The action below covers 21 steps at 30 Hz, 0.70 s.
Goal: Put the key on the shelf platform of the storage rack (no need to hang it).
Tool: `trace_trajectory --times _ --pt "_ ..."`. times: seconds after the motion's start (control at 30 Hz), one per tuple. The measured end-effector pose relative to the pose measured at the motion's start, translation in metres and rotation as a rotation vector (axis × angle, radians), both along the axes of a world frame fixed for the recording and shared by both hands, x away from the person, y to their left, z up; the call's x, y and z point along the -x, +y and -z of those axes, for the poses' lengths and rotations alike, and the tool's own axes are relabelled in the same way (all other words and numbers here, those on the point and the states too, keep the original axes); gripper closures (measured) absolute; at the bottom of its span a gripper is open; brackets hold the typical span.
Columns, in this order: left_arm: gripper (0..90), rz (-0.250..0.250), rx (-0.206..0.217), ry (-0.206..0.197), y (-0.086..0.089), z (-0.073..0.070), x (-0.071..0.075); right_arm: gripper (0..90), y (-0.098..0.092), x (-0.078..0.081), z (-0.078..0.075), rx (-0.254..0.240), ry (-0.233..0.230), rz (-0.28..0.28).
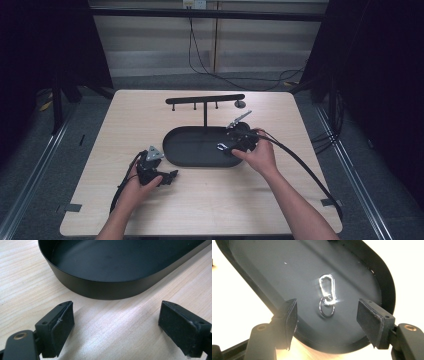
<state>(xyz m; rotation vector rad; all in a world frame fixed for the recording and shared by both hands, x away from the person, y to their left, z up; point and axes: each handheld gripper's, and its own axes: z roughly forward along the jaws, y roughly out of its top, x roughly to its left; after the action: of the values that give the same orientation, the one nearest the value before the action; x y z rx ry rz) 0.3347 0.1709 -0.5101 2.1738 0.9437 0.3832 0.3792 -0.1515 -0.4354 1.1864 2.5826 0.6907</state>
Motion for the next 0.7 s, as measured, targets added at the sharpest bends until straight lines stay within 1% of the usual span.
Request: trace_trajectory --times 0.03,0.1,0.17,0.37,0.53,0.7 --pt "13.0 0.000 -0.001 0.000 0.000 0.000 0.000 32.1 -0.004 0.002 -0.002 -0.006 -0.005 -0.005" --pt "13.0 0.000 -0.001 0.000 0.000 0.000 0.000 31.2 -0.007 0.004 -0.004 -0.014 -0.008 0.003" --pt "12.9 0.000 0.000 0.001 0.000 0.000 0.000 30.6 -0.009 0.005 -0.005 -0.020 -0.011 -0.002" --pt "13.0 -0.001 -0.003 -0.003 0.000 0.000 0.000 27.3 -0.019 0.012 -0.010 -0.040 -0.005 -0.014" --pt "13.0 0.000 0.000 0.000 0.000 0.000 0.000 24.6 -0.022 0.017 -0.013 -0.043 0.009 -0.025" --pt "12.9 0.001 -0.001 0.000 0.000 0.000 0.000 22.0 -0.024 0.024 -0.017 -0.031 0.014 -0.060"
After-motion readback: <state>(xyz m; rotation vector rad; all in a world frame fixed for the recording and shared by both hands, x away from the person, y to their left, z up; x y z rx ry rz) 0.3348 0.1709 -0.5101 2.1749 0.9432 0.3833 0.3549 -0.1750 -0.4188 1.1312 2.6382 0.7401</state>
